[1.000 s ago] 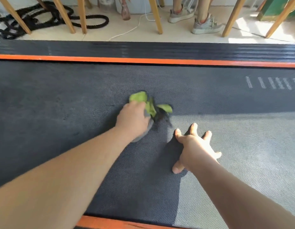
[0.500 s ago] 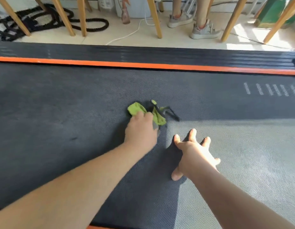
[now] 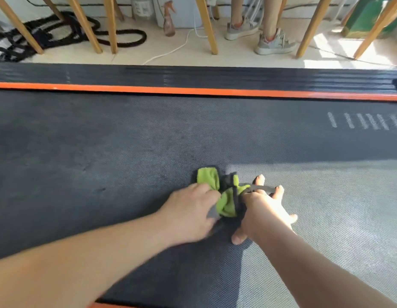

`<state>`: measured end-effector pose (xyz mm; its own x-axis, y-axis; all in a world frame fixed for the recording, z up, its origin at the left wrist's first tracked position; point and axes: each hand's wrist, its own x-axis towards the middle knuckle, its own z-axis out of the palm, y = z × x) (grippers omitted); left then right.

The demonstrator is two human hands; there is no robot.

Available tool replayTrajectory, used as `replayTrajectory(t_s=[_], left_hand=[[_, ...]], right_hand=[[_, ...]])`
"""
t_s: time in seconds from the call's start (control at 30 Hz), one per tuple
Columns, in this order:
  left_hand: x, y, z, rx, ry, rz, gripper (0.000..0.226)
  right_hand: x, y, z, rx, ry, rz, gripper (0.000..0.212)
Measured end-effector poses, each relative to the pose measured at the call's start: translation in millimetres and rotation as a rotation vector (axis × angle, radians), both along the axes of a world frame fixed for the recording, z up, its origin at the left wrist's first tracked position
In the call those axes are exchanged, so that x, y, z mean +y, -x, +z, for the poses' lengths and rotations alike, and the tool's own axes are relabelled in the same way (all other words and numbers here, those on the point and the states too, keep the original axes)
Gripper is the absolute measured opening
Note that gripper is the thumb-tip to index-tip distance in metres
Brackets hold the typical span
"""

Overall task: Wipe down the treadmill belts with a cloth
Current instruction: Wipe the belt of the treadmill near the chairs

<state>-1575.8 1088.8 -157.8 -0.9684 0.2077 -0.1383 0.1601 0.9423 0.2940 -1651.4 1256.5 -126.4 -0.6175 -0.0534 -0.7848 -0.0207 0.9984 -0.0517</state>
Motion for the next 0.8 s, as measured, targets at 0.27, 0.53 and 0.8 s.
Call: replayTrajectory(t_s=[0.27,0.53,0.8], left_hand=[[1.2,51.7,-2.5,0.051,0.082,0.274,0.03],[-1.9,91.4,-2.4,0.08,-0.027,0.452,0.026],[-26.3,108.9,10.5,0.052,0.07,0.287,0.025]], right_hand=[[-2.6,4.7,-6.6,-0.036,0.026,-0.007,0.141],[5.1,3.6,-4.3,0.003,0.027,-0.061,0.141],[7.3,7.6,-24.7,-0.013,0.231,-0.083,0.123]])
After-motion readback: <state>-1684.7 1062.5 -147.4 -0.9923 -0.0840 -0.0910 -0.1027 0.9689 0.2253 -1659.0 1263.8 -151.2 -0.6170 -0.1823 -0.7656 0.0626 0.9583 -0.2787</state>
